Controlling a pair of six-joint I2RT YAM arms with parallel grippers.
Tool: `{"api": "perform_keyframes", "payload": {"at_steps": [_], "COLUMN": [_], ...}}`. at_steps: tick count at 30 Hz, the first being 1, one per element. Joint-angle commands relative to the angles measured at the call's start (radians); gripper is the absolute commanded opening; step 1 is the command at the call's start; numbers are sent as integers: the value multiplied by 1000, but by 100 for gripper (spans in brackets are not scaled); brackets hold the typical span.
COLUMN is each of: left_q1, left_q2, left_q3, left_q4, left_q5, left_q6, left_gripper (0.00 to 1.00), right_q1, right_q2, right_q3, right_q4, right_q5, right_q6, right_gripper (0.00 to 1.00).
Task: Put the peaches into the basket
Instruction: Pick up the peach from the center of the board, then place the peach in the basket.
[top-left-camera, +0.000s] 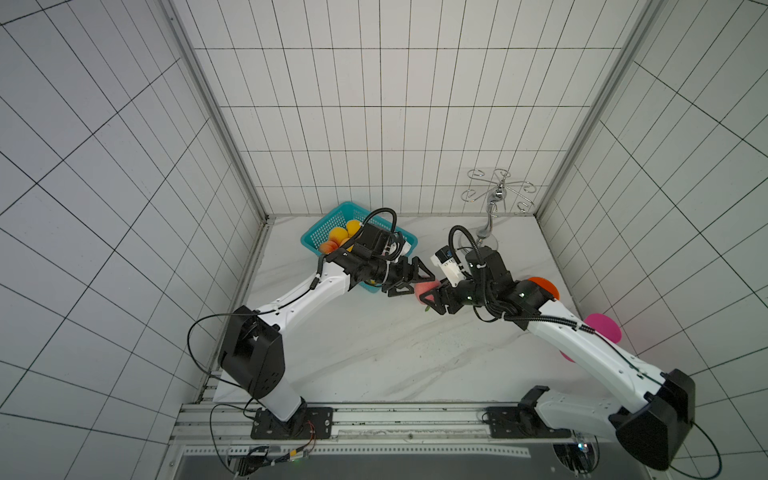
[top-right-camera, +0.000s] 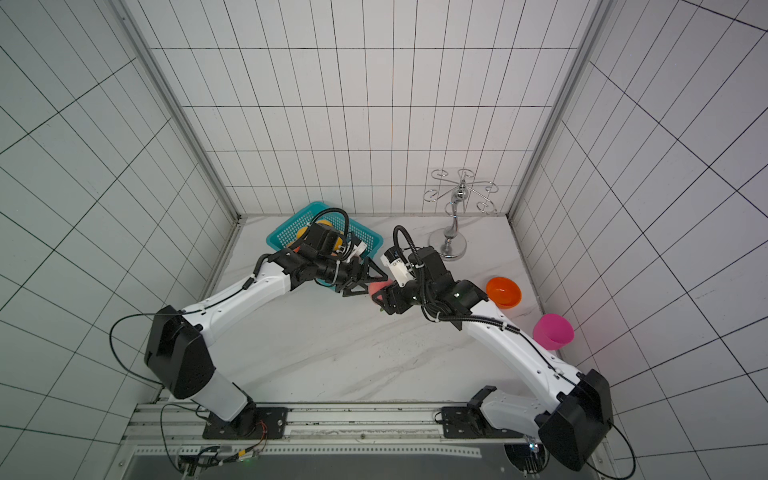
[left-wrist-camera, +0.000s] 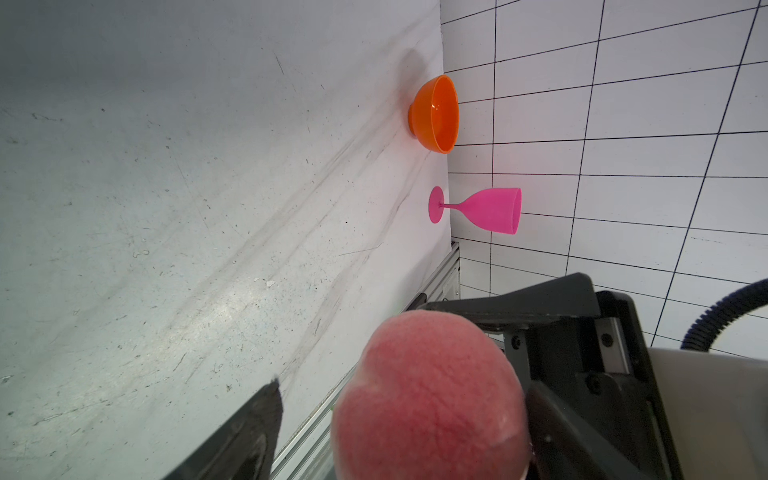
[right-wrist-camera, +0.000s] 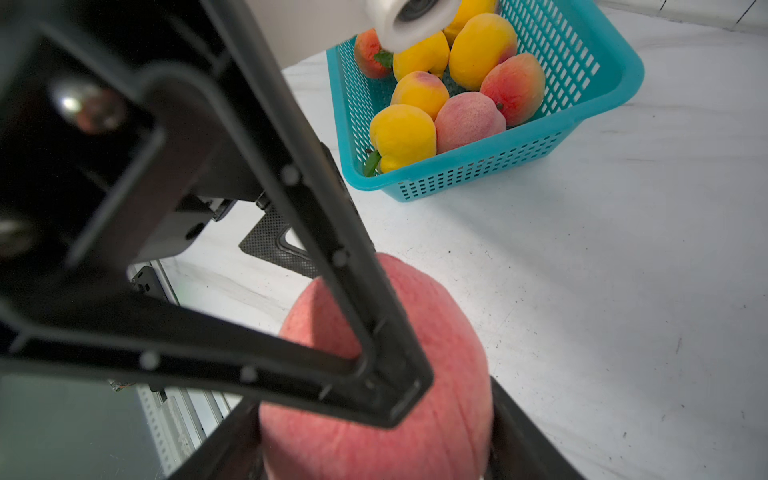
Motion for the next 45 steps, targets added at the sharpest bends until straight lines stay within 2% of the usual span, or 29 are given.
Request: {"api": "perform_keyframes", "payload": {"at_steps": [1,5,13,26,30,38,45], "left_q1": [-12,-12,-13,-13,-13,-11,15], "left_q2": [20,18,-7,-25,-17,-19,-15], "left_q3": [12,7,-25,-50,-41,-49,-2], "left_q4": [5,22,82,79,82,92,13], "left_q5": [14,26,83,141,144,135,88], "left_q6": [-6,-14,-42,-26,-24,-18,39], "left_gripper": [86,81,81,80,69,57,53], "right_q1": [8,8,9,9,8,8,8], "right_q2": [-6,-4,-7,-9,-9,5,20], "right_q3": [69,69,55,55,55,72,81], "right_q4": [36,35,34,32,32,12,-1], "right_q5": [10,16,33,36,32,32,46], "right_q6": [-25,-24,-21,-15,-17,-14,8], "right_gripper": [65,65,65,65,66,66,83]}}
